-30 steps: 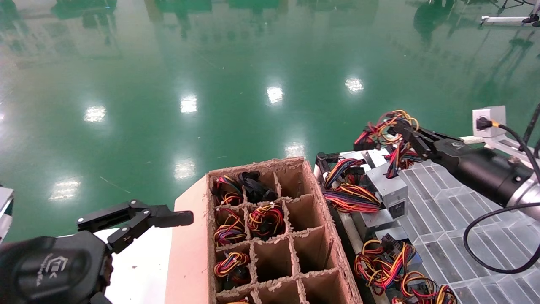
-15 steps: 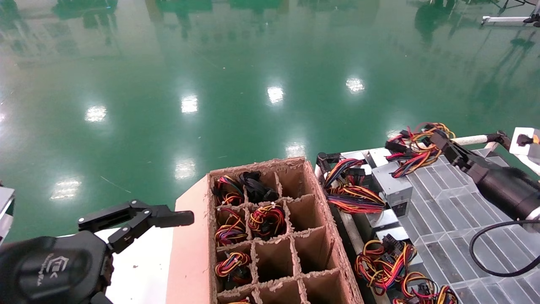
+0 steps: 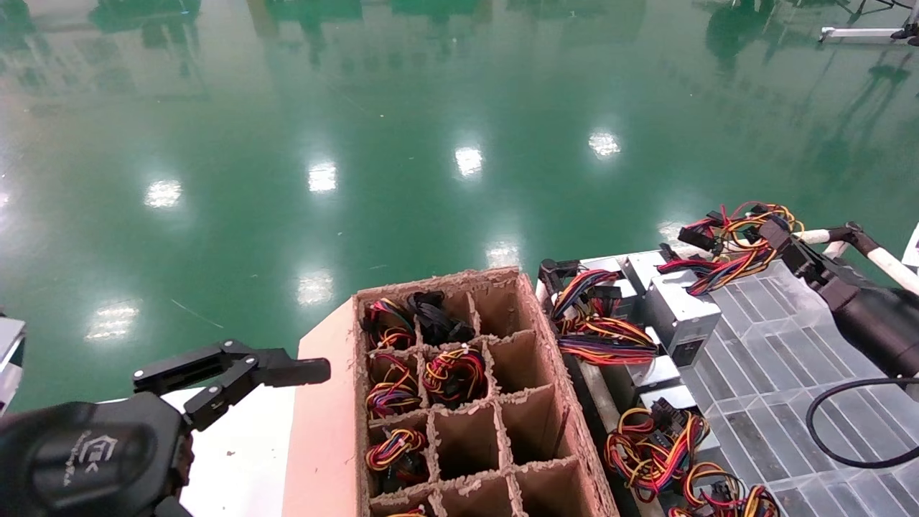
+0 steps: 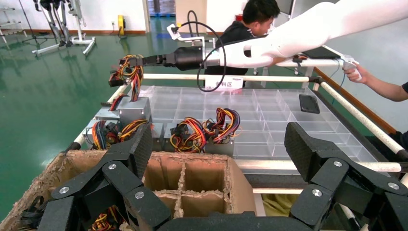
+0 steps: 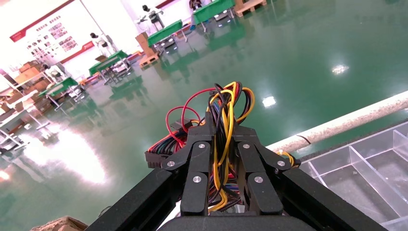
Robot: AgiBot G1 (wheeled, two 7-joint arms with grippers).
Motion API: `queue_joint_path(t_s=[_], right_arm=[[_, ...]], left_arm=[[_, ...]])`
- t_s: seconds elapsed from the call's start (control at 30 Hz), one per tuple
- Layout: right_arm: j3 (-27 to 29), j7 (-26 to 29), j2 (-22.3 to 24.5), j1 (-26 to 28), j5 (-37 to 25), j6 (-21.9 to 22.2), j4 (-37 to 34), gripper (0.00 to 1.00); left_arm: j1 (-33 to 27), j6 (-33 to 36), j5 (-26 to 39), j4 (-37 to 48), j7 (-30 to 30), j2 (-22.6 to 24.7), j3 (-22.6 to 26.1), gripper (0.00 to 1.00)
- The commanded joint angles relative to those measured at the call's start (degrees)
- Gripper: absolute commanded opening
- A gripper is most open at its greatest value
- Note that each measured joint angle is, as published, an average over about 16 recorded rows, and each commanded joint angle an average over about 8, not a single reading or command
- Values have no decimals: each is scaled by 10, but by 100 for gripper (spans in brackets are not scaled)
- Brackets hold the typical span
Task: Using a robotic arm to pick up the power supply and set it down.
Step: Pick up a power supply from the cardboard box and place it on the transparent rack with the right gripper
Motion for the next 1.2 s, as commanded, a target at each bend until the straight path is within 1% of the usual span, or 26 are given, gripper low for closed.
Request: queue_joint_path(t_s=[0.03,0.5,0.7,0.97,1.2], right_arm=[[3,1,0,-4,4,-2,4,0],[-6,16,-32,12,-10,-15,24,0],[-11,20,-38,14,-17,-20,24,0],[-14,25,-24,-3,-20,-36,18,0],[-11,35,0,-25,-17,-72,15,0]], left_arm=[[0,0,0,0,0,0,0,100],[0,0,0,0,0,0,0,100],[0,0,0,0,0,0,0,100],[0,0,0,0,0,0,0,100],[0,0,0,0,0,0,0,100]])
